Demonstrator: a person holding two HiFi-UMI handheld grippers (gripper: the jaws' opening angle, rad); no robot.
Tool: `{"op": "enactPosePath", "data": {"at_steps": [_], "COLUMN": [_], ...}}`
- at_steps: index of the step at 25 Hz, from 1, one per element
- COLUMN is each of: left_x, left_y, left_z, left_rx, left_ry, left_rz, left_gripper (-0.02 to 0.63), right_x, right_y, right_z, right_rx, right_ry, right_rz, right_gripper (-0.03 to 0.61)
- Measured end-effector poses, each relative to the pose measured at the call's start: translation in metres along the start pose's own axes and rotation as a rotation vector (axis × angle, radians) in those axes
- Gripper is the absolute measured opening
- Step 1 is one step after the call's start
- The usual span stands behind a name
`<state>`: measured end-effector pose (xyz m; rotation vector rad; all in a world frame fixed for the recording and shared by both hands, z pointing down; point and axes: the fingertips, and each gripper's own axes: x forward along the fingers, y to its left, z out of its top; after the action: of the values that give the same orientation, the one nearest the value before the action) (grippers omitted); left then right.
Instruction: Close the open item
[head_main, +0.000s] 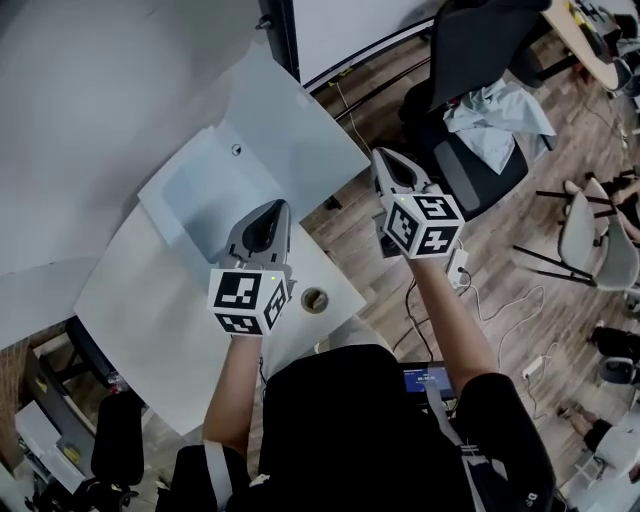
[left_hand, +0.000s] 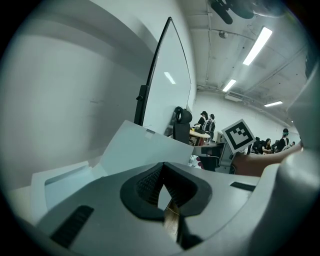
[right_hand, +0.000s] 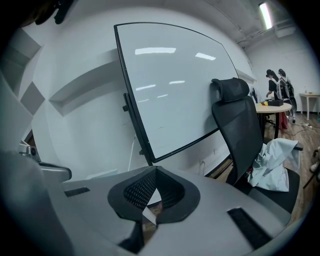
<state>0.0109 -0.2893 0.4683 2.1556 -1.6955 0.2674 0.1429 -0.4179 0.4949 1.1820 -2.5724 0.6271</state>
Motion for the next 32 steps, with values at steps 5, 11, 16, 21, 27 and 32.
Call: {"op": "enactPosePath", "data": {"at_steps": [5,11,16,21,27,32], "left_x": [0.004,-0.002,-0.014,-0.029,-0.049,-0.066], "left_y": [0.002,0.012,0.024,0.030,0.039,0.045], "left_z": [0.002,0.002,0.004,0.006,0.006,0.005], "left_rx": [0.020,0.012,0.001,-0.007,-0.004,-0.029], "left_ry": [0.006,0.006,-0.007,-0.021,-0.025,-0.028], "left_rz": [0.002,0.043,0.086,0.119,0.160,0.185], "left_gripper": [0.012,0.012,0.012,0.012,0.012,0.012], "right_x": [0.009,0.021,0.026,0.030,0.035,0.044], "right_y": [0.005,0.025,0.046,0.072,0.097,0.108], "right_z": [-0.002,0.005,0.014,0.020,0.025,0.030], "right_rx": [0.015,0.004,-0.022,-0.065,-0.121,-0.191], "right_ry": [-0.009,-0.028,-0.035,-0.028,0.006,0.017], "right_rz": [0.058,0.158,0.252,0.347,0.456,0.478], "right_gripper": [0.037,0.037,0.037,0.037,0.037,0.037]}}
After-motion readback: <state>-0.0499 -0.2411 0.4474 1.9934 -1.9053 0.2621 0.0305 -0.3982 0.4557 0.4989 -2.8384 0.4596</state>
